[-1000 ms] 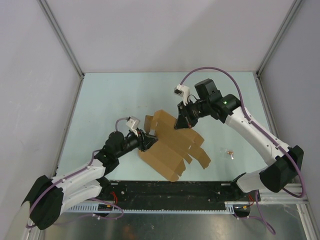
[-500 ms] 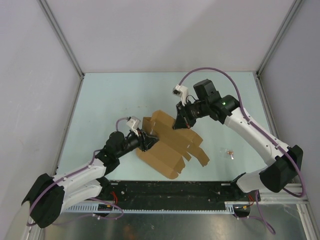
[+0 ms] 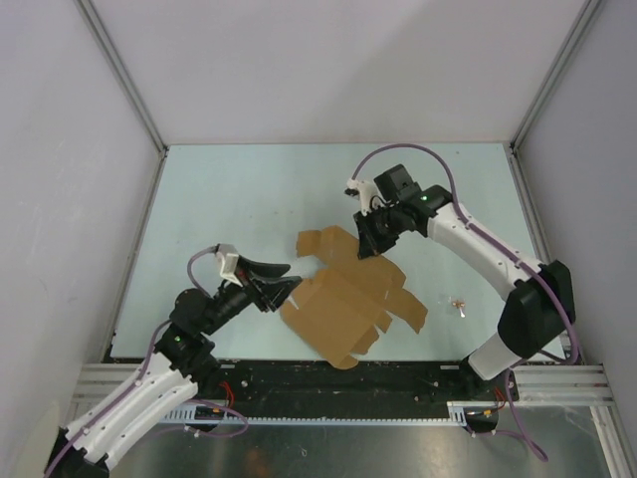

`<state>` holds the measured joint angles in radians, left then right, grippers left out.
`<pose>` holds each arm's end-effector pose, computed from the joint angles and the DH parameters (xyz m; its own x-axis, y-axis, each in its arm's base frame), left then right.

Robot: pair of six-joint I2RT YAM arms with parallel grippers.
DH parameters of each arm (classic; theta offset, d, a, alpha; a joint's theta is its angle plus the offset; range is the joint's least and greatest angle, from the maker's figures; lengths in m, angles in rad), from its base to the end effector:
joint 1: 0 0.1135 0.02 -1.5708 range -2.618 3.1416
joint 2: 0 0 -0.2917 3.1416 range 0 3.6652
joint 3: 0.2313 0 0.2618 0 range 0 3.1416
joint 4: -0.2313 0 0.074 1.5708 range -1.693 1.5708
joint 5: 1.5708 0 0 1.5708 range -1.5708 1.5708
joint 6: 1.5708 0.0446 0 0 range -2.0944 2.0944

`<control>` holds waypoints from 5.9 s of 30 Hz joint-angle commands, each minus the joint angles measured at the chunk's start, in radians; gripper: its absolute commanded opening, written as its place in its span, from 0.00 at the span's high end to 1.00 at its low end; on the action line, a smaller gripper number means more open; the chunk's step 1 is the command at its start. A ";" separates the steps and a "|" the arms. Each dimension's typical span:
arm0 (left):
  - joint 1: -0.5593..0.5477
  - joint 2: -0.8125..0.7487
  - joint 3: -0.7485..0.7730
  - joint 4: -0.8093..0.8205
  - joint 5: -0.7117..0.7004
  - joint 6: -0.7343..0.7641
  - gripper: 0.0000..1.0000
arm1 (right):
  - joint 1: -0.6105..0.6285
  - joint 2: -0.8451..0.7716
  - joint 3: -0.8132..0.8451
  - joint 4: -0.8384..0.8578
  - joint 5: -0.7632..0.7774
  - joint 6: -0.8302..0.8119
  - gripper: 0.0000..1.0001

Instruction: Fold the paper box

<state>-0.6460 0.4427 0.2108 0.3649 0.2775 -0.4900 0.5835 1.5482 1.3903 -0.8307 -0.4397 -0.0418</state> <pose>0.0997 -0.0905 0.2538 -0.2811 -0.3549 -0.8916 0.7520 0.4958 -0.4344 0.2711 0.2017 0.3288 -0.6675 -0.4859 -0.5642 -0.7224 0.6064 0.3323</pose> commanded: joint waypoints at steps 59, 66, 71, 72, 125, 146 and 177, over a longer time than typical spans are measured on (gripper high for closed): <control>0.382 0.490 0.122 0.242 -0.207 0.165 0.08 | 0.157 -0.169 -0.290 0.410 0.525 -0.159 0.98; 0.411 0.548 0.114 0.344 -0.192 0.225 0.08 | 0.154 -0.195 -0.318 0.366 0.503 -0.319 0.95; 0.424 0.583 0.131 0.351 -0.101 0.209 0.08 | 0.151 -0.215 -0.318 0.343 0.473 -0.382 0.94; 0.431 0.602 0.145 0.356 -0.063 0.202 0.08 | 0.154 -0.217 -0.318 0.337 0.461 -0.401 0.94; 0.520 1.151 0.317 0.687 0.462 0.047 0.16 | 0.176 -0.215 -0.405 0.545 0.510 -0.517 1.00; 0.393 1.265 0.317 0.687 0.439 0.137 0.18 | 0.159 -0.223 -0.405 0.527 0.452 -0.512 1.00; 0.309 1.298 0.265 0.736 0.499 0.188 0.31 | 0.162 -0.186 -0.405 0.501 0.486 -0.510 1.00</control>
<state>-0.3298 1.7206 0.4900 1.0405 0.7559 -0.3210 0.7368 1.3560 0.9813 -0.3279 0.0189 -0.5507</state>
